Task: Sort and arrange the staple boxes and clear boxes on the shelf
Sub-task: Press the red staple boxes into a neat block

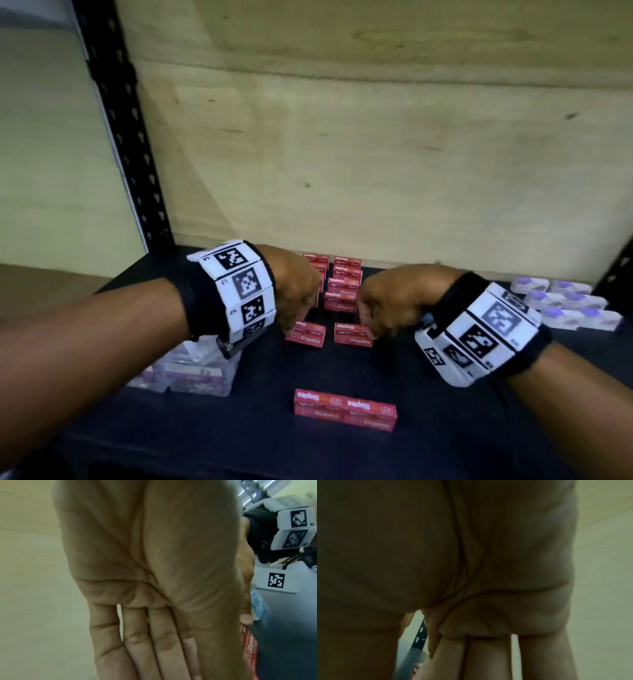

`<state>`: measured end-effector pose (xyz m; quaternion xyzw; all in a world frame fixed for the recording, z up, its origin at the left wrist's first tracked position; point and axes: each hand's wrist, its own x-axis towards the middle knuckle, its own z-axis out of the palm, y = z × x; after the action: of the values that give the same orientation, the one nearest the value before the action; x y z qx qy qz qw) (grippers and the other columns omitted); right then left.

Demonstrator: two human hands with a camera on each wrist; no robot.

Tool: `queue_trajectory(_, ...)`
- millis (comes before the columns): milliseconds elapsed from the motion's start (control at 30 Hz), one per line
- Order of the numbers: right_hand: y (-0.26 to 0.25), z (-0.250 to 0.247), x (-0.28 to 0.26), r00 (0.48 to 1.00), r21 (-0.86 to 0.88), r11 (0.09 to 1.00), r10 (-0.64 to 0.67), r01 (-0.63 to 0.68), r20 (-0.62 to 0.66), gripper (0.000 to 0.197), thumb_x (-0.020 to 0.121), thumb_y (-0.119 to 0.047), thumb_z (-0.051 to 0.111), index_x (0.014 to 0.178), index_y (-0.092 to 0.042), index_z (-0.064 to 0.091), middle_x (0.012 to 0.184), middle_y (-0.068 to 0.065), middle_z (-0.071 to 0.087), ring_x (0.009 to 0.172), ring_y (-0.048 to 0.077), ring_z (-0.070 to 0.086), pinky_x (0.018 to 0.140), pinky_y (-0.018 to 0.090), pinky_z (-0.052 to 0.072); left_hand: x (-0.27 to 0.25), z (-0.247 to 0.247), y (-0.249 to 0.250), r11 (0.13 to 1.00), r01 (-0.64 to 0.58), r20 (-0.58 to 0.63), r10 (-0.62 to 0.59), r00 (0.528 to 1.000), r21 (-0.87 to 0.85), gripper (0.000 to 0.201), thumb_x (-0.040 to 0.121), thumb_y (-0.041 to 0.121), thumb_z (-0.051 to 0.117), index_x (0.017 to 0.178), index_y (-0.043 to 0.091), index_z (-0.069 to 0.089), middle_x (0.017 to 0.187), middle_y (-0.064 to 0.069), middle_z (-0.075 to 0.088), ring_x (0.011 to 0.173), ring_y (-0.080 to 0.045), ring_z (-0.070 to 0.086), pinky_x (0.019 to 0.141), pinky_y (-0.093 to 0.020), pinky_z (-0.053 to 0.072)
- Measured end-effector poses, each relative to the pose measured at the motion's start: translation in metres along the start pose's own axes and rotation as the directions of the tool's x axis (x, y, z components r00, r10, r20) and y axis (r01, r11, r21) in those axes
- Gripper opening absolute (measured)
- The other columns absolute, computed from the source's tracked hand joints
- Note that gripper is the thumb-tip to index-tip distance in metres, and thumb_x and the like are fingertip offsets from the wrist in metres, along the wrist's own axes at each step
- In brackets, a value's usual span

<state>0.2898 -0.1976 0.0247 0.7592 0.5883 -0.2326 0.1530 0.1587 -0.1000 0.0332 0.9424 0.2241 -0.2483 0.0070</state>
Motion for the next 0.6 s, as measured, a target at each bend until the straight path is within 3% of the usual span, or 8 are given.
queue_trajectory(67,0.001,0.01,-0.011,1.0,0.01,1.0,-0.015,0.015,0.014,0.008,0.089,-0.016,0.066,0.095,-0.02,0.07,0.101,0.004,0.076,0.081,0.016,0.069,0.075,0.03,0.055,-0.005,0.0,0.002,1.0,-0.018,0.049,0.017,0.999,0.009,0.023,0.08,0.023,0.078,0.102,0.018,0.074,0.077,0.012,0.063,0.064,0.001,0.053,0.056,-0.017,0.043)
queue_trajectory(100,0.0,0.014,-0.019,0.999,0.002,1.0,-0.022,0.022,0.023,0.009,0.09,-0.018,0.066,0.097,-0.021,0.071,0.102,0.003,0.075,0.085,0.016,0.069,0.079,0.03,0.055,-0.001,0.006,0.002,1.0,-0.026,0.052,0.027,0.998,-0.013,0.022,0.079,0.024,0.079,0.099,0.019,0.075,0.078,0.012,0.065,0.066,0.0,0.055,0.058,-0.017,0.045)
queue_trajectory(200,0.001,0.025,-0.041,0.999,-0.026,0.999,-0.034,0.034,0.002,0.013,0.091,-0.026,0.066,0.104,-0.023,0.07,0.097,-0.005,0.072,0.076,0.008,0.06,0.069,0.022,0.047,-0.011,0.016,0.004,0.998,-0.043,0.087,0.047,0.995,-0.046,0.019,0.076,0.026,0.081,0.094,0.021,0.075,0.089,0.005,0.074,0.076,-0.006,0.065,0.065,-0.02,0.053)
queue_trajectory(300,0.002,0.035,-0.057,1.0,-0.009,1.0,-0.025,0.025,-0.003,0.016,0.091,-0.032,0.067,0.105,-0.025,0.068,0.084,-0.014,0.064,0.066,0.0,0.052,0.061,0.018,0.042,-0.018,0.023,0.004,0.994,-0.062,0.063,0.068,0.996,-0.086,0.018,0.074,0.029,0.082,0.091,0.025,0.075,0.088,0.006,0.075,0.084,-0.008,0.069,0.079,-0.027,0.057)
queue_trajectory(400,0.004,0.042,-0.067,0.999,0.019,0.999,-0.033,0.033,-0.007,0.015,0.091,-0.035,0.067,0.104,-0.029,0.068,0.092,-0.014,0.069,0.067,-0.003,0.054,0.06,0.015,0.041,-0.026,0.027,0.005,0.991,-0.076,0.061,0.083,0.995,-0.11,0.019,0.075,0.031,0.081,0.092,0.026,0.075,0.087,0.006,0.075,0.085,-0.008,0.069,0.079,-0.025,0.055)
queue_trajectory(533,0.003,0.049,-0.073,0.999,0.044,0.998,-0.048,0.048,-0.011,0.016,0.089,-0.036,0.069,0.103,-0.03,0.068,0.099,-0.014,0.071,0.09,0.005,0.065,0.085,0.026,0.052,-0.036,0.032,0.011,0.99,-0.085,0.065,0.093,0.994,-0.11,0.019,0.076,0.031,0.08,0.094,0.027,0.074,0.089,0.007,0.074,0.085,-0.006,0.067,0.078,-0.024,0.053)
queue_trajectory(600,0.002,0.05,-0.075,0.998,0.054,0.997,-0.06,0.06,-0.016,0.016,0.088,-0.036,0.07,0.103,-0.03,0.068,0.098,-0.013,0.072,0.091,0.006,0.066,0.088,0.028,0.053,-0.04,0.032,0.013,0.99,-0.083,0.078,0.092,0.993,-0.11,0.023,0.078,0.028,0.08,0.099,0.028,0.072,0.093,0.009,0.074,0.086,-0.005,0.066,0.081,-0.025,0.053)
